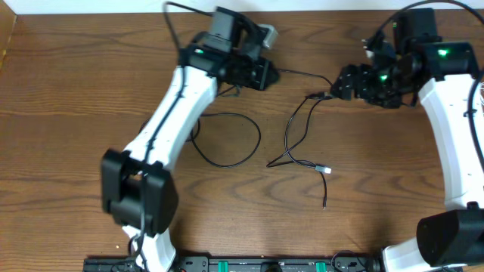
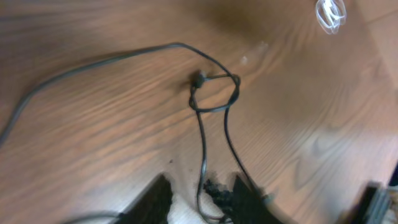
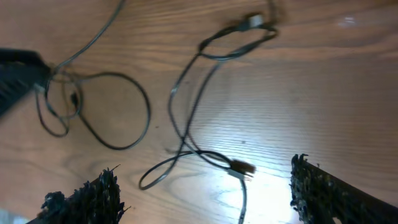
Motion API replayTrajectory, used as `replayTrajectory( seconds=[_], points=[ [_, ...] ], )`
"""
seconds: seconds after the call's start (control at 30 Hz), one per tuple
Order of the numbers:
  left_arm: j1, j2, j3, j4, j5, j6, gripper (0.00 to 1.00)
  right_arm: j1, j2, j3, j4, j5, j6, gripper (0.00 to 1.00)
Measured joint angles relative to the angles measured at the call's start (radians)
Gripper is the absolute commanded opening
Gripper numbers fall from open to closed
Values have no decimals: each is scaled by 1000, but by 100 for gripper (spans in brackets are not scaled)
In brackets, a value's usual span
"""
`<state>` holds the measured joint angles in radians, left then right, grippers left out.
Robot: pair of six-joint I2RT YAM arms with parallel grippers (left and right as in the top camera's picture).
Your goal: Untangle cables
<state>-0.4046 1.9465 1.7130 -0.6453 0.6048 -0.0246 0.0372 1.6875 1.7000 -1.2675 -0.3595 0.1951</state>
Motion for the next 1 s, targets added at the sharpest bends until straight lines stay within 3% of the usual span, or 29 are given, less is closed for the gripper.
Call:
replayTrajectory(
  seconds=[0.17,0.7,0.8,0.87,0.9,1.0],
  points=[
    [-65,98,-1,65,0,-1,59,-80,0,0,-10,10,0,86],
    [-121,253,-2,111,-5,-1,58,-129,0,0,-31,17,-28,86],
    [-143,273,-2,112,-31,-1,44,-129,0,0,-35,17,-35,86],
    [-156,282,-2,111,-54,-1,24,-129,0,0,-39,17,-40,86],
    [-163,283,-2,113,-68,1,9,-129,0,0,-42,17,-43,86],
    [-172,285,-2,131,-104,0,8,-129,0,0,-45,17,-47,86]
  ],
)
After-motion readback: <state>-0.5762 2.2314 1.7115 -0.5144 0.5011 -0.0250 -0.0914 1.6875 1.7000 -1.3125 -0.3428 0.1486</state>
